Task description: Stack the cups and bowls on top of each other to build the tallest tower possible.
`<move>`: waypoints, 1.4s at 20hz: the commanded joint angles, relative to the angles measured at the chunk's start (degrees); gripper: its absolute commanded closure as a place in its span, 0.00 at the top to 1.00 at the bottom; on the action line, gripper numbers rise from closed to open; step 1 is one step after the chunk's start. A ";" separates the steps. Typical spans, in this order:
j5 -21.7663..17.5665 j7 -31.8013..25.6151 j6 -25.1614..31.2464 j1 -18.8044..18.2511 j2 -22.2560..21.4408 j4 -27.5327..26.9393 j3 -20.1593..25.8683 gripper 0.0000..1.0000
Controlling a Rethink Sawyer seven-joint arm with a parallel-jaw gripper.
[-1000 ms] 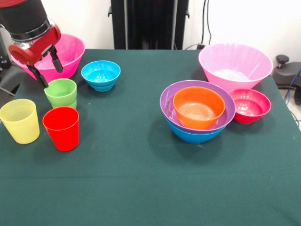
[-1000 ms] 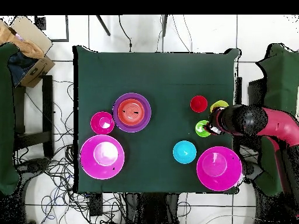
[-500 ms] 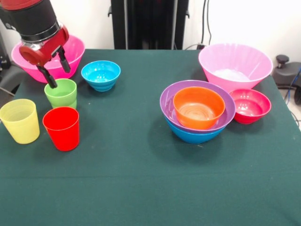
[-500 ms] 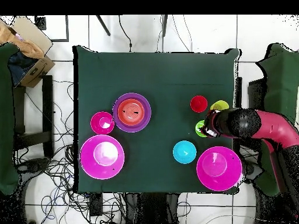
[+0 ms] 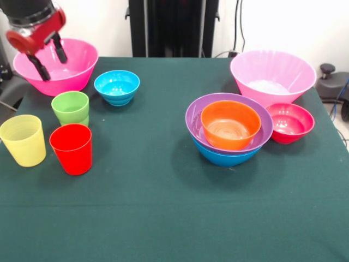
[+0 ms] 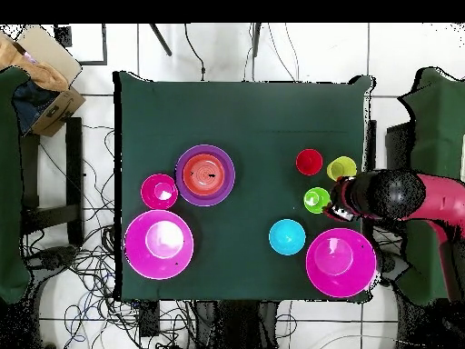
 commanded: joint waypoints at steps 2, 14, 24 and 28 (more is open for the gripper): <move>-2.42 -15.76 6.11 -3.09 -1.37 -0.16 0.02 1.00; -6.53 -22.90 3.97 -10.66 6.00 -2.54 1.05 1.00; -1.55 4.84 -10.64 -12.11 -5.58 22.04 0.80 1.00; -0.61 11.54 -16.63 -10.16 -9.07 28.03 -0.77 1.00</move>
